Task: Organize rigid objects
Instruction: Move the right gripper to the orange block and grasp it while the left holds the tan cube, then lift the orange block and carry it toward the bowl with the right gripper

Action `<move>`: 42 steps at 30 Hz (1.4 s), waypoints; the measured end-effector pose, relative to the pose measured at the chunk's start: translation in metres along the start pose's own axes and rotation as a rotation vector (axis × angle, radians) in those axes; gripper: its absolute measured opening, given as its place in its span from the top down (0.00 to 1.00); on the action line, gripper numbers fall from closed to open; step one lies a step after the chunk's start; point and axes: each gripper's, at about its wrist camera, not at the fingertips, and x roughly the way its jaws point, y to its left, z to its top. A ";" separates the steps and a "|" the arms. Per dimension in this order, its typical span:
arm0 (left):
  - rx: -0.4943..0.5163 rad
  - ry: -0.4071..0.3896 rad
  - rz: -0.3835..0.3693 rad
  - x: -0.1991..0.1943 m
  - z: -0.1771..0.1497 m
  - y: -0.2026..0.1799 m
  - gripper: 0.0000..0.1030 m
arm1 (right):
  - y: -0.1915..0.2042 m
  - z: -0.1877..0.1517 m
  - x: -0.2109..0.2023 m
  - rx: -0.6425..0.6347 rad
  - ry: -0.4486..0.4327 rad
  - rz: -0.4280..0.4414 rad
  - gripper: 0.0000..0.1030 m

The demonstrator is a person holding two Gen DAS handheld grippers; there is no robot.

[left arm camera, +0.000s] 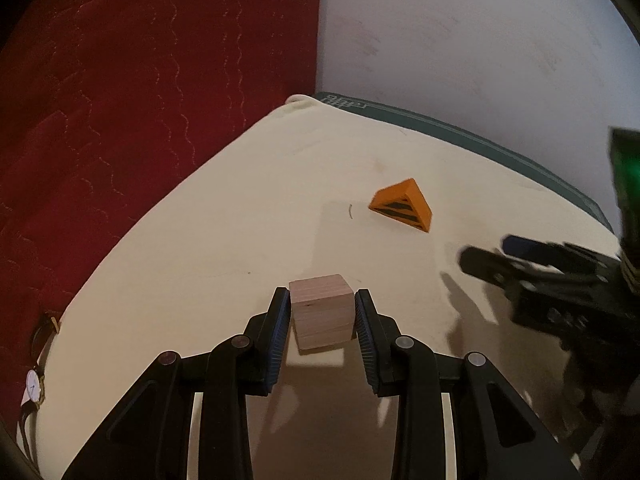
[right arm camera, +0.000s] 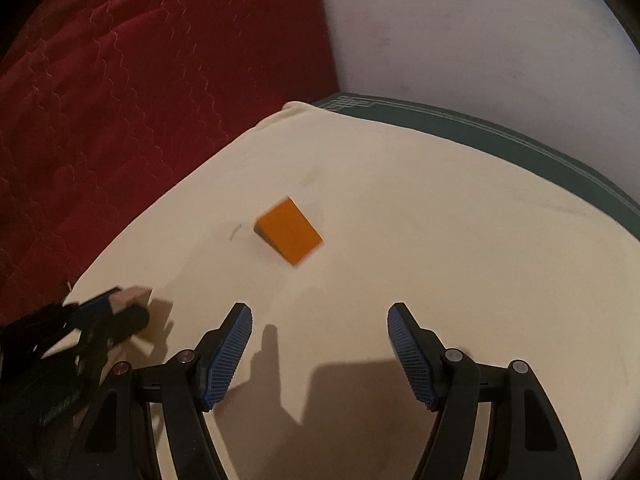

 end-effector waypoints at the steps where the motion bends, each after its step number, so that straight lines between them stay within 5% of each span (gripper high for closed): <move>1: -0.003 -0.003 0.005 -0.001 0.000 0.001 0.67 | 0.001 0.005 0.006 -0.009 0.002 0.002 0.28; 17: -0.043 0.020 0.030 -0.001 -0.002 0.008 0.67 | 0.011 0.045 0.046 -0.132 0.054 0.026 0.29; 21: -0.034 0.025 0.031 0.000 -0.002 0.006 0.67 | 0.015 0.051 0.053 -0.173 0.064 0.029 0.37; 25: -0.041 0.023 0.027 -0.002 -0.001 0.006 0.67 | 0.022 0.051 0.054 -0.227 0.076 0.048 0.57; 27: -0.040 0.025 0.026 -0.002 -0.001 0.005 0.67 | 0.027 0.051 0.054 -0.235 0.073 0.033 0.58; 42: -0.047 0.017 0.002 -0.006 -0.001 0.006 0.67 | 0.029 0.027 0.014 -0.076 0.011 0.028 0.64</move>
